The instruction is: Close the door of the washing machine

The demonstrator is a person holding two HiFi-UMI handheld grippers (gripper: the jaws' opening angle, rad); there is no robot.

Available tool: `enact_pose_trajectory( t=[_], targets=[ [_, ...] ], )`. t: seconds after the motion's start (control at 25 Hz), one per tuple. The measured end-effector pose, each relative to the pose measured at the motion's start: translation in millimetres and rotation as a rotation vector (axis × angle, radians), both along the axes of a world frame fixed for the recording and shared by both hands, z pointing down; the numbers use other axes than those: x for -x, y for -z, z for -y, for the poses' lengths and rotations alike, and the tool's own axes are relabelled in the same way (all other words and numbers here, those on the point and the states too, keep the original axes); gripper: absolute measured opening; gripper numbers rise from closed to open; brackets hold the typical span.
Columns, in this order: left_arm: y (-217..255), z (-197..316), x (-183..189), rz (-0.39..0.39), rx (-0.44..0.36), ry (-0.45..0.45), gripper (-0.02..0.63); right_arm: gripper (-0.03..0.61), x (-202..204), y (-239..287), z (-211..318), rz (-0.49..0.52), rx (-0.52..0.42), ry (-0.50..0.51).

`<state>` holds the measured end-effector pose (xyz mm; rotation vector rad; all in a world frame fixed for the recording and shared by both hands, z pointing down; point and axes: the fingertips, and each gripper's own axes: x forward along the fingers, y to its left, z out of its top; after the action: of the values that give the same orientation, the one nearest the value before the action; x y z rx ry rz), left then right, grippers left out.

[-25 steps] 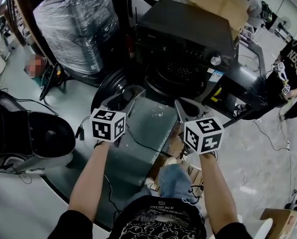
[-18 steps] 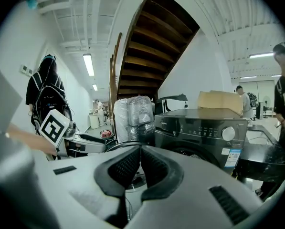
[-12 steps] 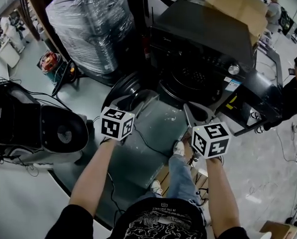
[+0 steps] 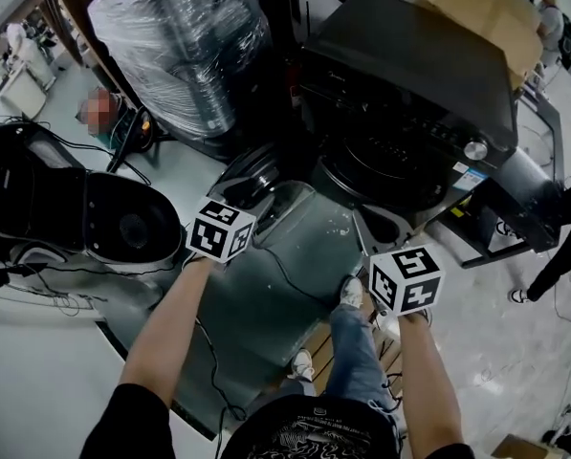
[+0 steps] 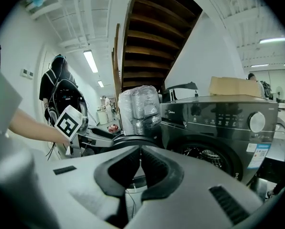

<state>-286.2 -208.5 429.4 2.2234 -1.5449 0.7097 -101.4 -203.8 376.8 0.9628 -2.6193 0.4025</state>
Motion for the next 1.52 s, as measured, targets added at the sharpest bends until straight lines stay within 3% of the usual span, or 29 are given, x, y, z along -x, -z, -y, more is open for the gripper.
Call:
enact_pose_trajectory(
  t=[0.56,0.76,0.96,1.32,1.52],
  targets=[
    [-48,44,58,0.221,0.122,-0.133,0.225,0.023,29,-32,18,-0.02,0.054,0.093],
    [-54,50,74,0.304,0.131,-0.201,0.225,0.023,37,-42,24,-0.013,0.08,0.107],
    [-45,54,85,0.284,0.12,-0.194,0.239,0.023,42,-52,25,-0.019,0.1,0.128],
    [-69,51,100,0.332,0.234,-0.222,0.256,0.023,49,-58,22,-0.033,0.112,0.148],
    [-75,60,98,0.284,0.245,-0.193,0.227,0.023,48,-68,28,-0.031,0.135,0.126]
  ],
)
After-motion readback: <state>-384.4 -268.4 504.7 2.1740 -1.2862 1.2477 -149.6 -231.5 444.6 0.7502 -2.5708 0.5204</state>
